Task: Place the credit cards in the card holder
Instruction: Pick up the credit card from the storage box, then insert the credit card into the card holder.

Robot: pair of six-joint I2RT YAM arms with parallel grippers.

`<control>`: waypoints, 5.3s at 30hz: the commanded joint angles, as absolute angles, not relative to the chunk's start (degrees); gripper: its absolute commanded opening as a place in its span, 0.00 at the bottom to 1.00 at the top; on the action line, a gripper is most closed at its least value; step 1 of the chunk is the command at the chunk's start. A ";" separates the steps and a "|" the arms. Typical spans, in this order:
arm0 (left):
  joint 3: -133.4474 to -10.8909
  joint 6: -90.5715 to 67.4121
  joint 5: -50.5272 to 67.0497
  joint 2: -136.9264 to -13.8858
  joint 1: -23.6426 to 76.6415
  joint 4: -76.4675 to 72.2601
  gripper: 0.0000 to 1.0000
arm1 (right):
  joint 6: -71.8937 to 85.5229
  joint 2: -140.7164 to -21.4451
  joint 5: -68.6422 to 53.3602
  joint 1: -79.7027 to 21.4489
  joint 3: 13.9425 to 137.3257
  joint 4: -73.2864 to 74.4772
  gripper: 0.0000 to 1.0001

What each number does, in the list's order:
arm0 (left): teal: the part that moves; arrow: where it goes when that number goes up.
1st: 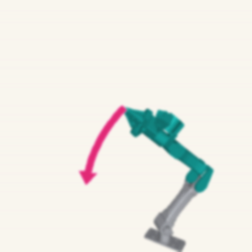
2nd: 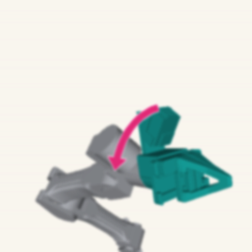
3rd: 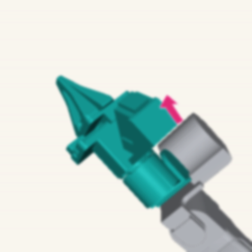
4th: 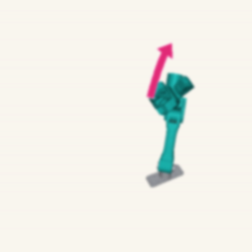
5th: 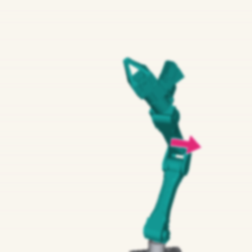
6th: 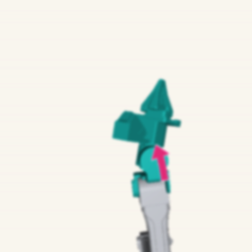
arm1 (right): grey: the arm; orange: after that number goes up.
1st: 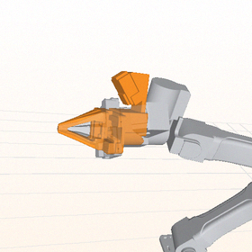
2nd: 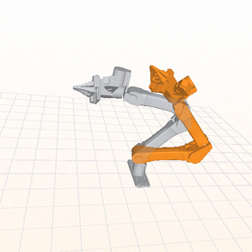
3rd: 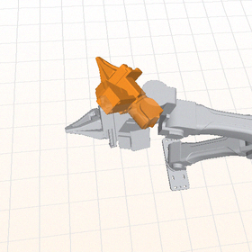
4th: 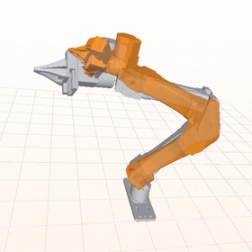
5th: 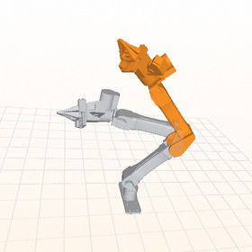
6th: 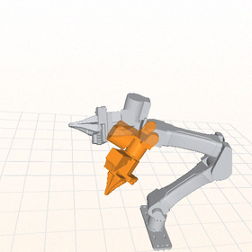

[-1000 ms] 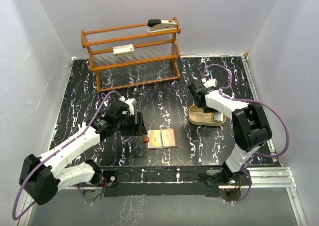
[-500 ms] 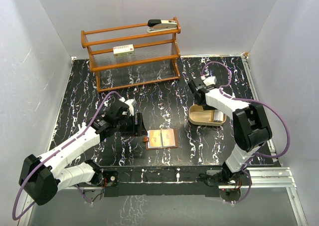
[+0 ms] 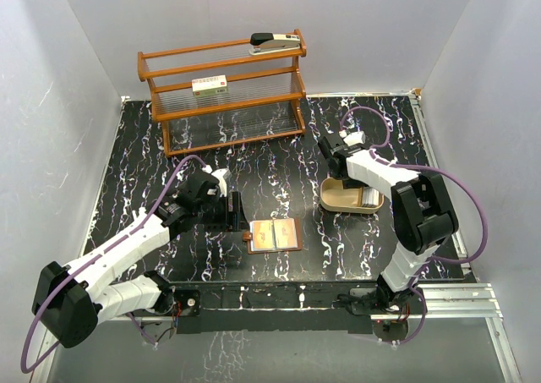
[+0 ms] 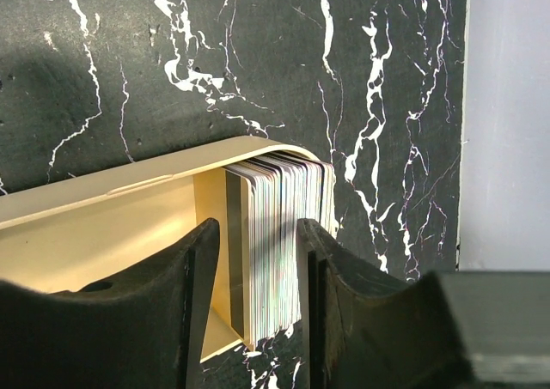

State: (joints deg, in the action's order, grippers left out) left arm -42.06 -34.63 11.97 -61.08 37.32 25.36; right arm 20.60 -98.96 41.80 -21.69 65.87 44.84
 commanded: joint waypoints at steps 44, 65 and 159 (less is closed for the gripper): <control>-43.94 -36.41 14.11 -58.70 37.62 26.14 0.65 | 24.38 -86.41 34.91 -24.06 74.96 52.46 0.00; -39.11 -52.52 21.55 -52.32 37.53 8.36 0.63 | 39.68 -68.38 4.81 -42.39 62.93 31.12 0.00; -31.14 -54.93 23.73 -76.46 35.88 -10.85 0.00 | 40.20 -79.11 -0.62 -42.53 38.95 14.17 0.26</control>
State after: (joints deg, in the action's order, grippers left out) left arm -30.96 -55.48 23.11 -75.85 36.32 -9.47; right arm 40.42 -79.24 -0.03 -42.41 39.33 18.41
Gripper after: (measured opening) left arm 0.009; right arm 0.268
